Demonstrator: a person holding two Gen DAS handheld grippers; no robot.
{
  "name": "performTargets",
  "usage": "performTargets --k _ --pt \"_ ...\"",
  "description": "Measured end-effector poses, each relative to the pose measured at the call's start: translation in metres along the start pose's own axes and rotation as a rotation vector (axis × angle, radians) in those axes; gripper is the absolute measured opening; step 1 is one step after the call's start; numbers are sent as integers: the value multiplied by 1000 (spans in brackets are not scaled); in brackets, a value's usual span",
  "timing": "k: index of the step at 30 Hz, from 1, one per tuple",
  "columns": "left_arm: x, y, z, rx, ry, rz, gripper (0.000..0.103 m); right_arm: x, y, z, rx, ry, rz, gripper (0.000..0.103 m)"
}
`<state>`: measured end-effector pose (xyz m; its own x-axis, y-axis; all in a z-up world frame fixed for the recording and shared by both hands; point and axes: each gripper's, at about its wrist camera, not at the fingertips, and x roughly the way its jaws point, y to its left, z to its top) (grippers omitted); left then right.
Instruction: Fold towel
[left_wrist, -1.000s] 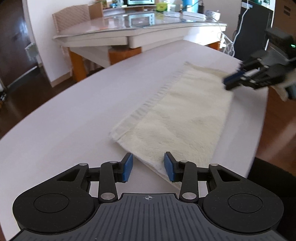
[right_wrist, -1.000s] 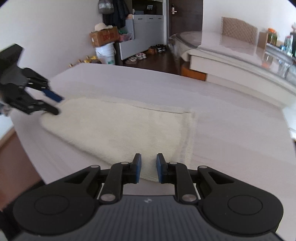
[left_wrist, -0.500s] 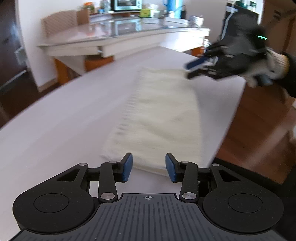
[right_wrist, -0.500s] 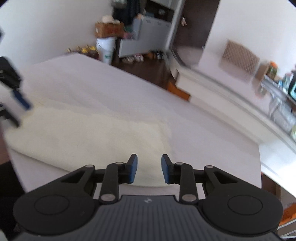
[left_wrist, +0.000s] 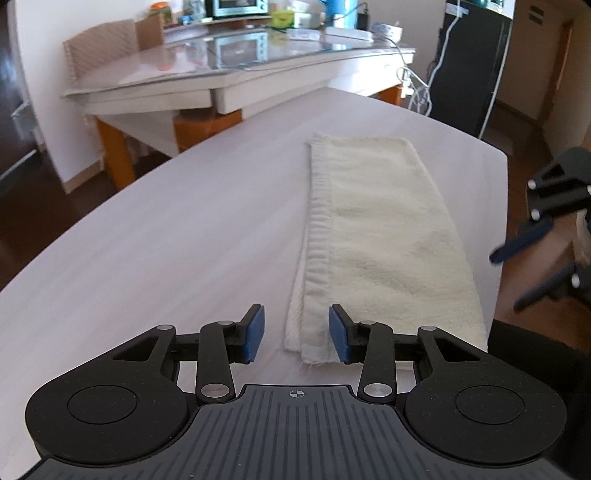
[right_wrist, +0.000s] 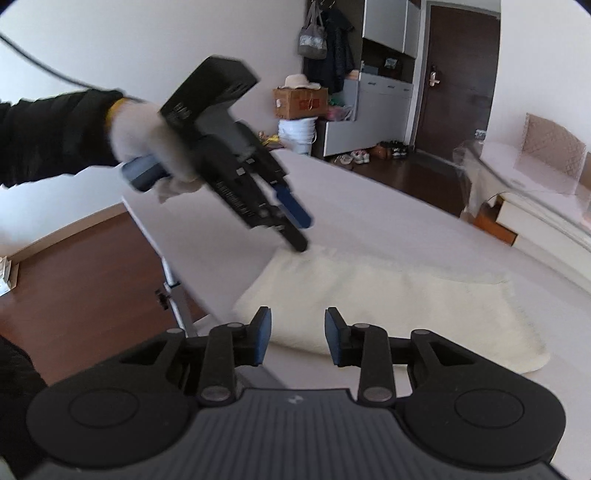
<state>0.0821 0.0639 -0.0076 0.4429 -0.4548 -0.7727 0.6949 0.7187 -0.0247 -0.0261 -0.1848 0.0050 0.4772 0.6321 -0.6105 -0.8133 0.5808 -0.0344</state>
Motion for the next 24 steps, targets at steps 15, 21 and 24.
performTargets --k 15,21,24 --pt "-12 -15 -18 -246 47 -58 24 4 40 -11 -217 43 -50 46" --pt "-15 -15 -22 -310 53 -86 24 14 69 -30 -481 55 -167 46" --pt "-14 -15 -22 -317 51 -87 24 19 79 -36 -583 45 -221 46"
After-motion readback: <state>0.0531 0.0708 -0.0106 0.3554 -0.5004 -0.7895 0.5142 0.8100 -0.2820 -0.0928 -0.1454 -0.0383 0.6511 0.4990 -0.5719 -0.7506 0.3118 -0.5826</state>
